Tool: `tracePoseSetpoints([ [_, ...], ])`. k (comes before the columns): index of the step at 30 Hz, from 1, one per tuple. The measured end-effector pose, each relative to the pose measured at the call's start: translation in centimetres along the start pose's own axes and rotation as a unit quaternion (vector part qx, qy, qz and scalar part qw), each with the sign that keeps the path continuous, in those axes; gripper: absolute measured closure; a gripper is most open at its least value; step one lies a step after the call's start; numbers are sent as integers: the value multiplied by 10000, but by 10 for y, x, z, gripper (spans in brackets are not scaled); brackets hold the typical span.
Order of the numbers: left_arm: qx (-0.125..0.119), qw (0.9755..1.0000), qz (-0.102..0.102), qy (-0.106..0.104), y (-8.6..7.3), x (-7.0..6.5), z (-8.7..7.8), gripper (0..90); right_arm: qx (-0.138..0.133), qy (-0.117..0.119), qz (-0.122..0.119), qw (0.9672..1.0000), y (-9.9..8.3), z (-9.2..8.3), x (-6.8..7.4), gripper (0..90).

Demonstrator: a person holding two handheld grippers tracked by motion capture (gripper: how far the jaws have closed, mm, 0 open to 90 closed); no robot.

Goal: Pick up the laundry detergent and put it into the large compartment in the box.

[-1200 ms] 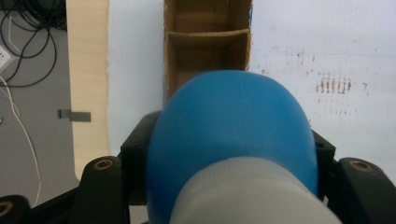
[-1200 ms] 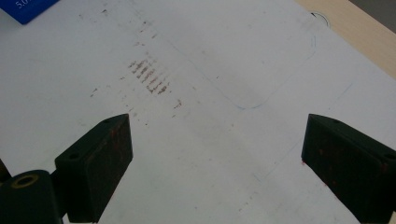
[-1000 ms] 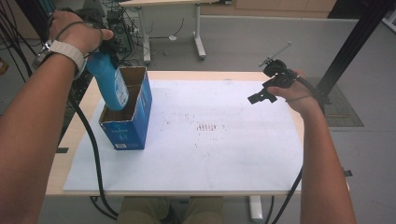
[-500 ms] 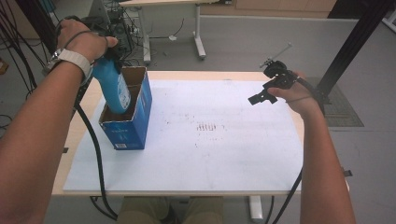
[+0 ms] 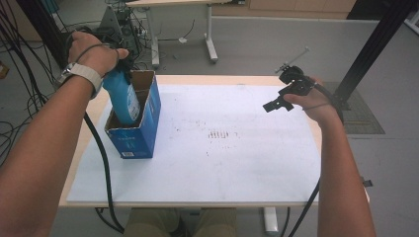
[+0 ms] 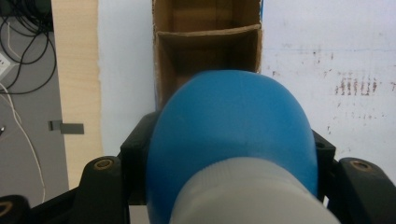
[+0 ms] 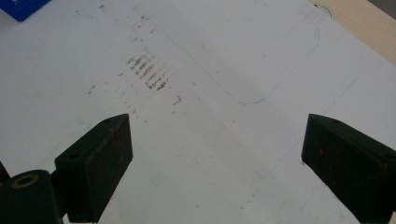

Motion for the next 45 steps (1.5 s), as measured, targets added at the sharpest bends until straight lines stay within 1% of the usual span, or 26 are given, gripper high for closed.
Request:
tracePoseSetpoints([
  [8,17,10000,19,31,1,-1,13,386,14,8,3,10000,0,1,1,85],
  [10,-13,10000,5,44,0,-1,18,386,19,8,8,10000,0,1,1,85],
  [14,19,10000,25,60,2,-2,23,386,21,14,13,10000,-2,2,0,85],
  [21,-33,9999,67,86,1,-3,33,385,25,18,47,10000,-5,2,0,85],
  [31,54,9999,72,123,5,-3,51,384,18,20,68,10000,-7,3,-1,85],
  [38,72,9999,76,125,6,-2,60,382,35,36,93,9999,-8,6,-2,85],
  [39,37,9999,84,137,6,-3,62,382,39,36,93,9999,-8,6,-2,85],
  [45,31,9998,106,158,6,-4,69,382,30,48,94,9999,-8,7,-3,85],
])
Point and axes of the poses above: each handheld gripper's, and its own axes: z roughly forward along the jaws, y roughly out of its top, x roughly to its left, the point moved 1 cm from there along z, roughly forward along the jaws, and after that the axes turned 10 degrees about x, right-handed, at the moved point
